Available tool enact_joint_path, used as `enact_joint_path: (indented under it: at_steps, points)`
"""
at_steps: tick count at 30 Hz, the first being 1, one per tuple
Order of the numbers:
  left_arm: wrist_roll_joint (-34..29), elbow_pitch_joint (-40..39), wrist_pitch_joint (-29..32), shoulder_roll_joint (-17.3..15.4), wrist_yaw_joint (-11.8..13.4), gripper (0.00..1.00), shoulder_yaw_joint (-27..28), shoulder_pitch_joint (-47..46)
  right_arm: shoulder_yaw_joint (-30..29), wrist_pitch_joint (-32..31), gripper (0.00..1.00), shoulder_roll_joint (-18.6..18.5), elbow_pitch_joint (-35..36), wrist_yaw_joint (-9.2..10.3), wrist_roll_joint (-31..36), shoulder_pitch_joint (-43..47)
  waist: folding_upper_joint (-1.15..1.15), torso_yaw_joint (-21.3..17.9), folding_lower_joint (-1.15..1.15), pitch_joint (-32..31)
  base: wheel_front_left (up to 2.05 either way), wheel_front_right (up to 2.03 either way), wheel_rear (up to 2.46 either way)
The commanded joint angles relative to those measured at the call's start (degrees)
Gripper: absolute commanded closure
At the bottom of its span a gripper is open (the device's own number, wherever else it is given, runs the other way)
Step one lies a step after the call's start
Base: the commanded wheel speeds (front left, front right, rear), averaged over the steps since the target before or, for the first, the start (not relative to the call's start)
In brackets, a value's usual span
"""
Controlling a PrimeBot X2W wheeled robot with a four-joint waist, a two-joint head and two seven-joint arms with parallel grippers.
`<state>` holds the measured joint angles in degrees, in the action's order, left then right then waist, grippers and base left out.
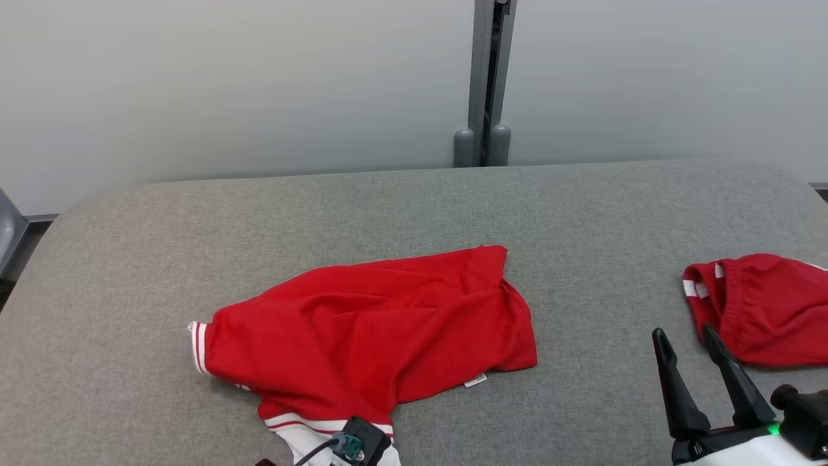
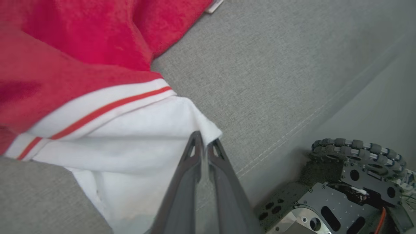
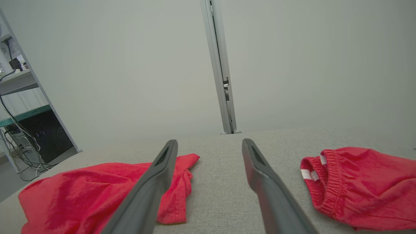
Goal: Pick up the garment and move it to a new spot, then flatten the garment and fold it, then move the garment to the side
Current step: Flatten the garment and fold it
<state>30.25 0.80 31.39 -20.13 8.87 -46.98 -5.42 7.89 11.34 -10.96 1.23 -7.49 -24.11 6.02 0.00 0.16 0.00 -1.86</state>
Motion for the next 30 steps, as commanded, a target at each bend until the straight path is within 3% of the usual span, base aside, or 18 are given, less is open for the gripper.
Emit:
enact_joint_path:
  at_steps: [1, 4, 8, 13, 22, 26, 30]
  points:
    - [-0.09, 3.76, -2.19, 1.59, -1.05, 0.00, -0.34, -1.46, -0.18, -0.17, 0.00, -0.29, -0.07, -0.03, 0.21, -0.51, 0.00, -0.51, 0.00, 0.15, 0.00, 0.00, 0.00]
    - [0.28, 7.62, -5.20, 3.57, -1.93, 0.00, -0.04, -2.67, -0.35, -0.35, 0.00, -0.30, 0.01, -0.03, 0.26, -0.05, 0.00, -0.76, 0.00, 0.18, 0.00, 0.00, 0.00]
    - [0.24, 8.66, -6.26, 2.59, -1.24, 0.00, 1.31, -3.41, -0.81, -0.33, 0.00, -0.01, -0.01, -0.03, 0.40, 0.61, 0.00, -0.53, 0.00, 0.03, 0.00, 0.00, 0.00]
    - [1.91, 4.96, -4.66, -0.22, 0.75, 0.00, 4.11, -2.05, -1.26, -0.23, 0.00, 0.30, -0.03, -0.03, 0.45, 1.16, 0.00, 0.20, 0.00, -0.40, 0.00, 0.00, 0.00]
    - [7.46, -5.75, 3.39, -7.70, 7.14, 0.00, 10.91, 3.06, -1.53, -0.16, 0.00, 0.23, 0.42, -0.03, 0.50, 1.37, 0.00, 1.21, 0.00, -0.82, 0.00, 0.00, 0.00]
    - [9.82, -3.18, 5.38, -7.88, 8.94, 0.00, 11.41, 6.13, -1.14, -0.54, 0.00, -0.09, 0.69, -0.03, 0.47, 0.83, 0.00, 0.57, 0.00, -0.34, 0.00, 0.00, 0.00]
    - [10.59, 0.64, 5.08, -6.18, 8.64, 0.00, 10.67, 6.84, -1.09, -0.73, 0.00, -0.47, 0.90, -0.03, 0.31, 0.51, 0.00, -0.20, 0.00, 0.01, 0.00, 0.00, 0.00]
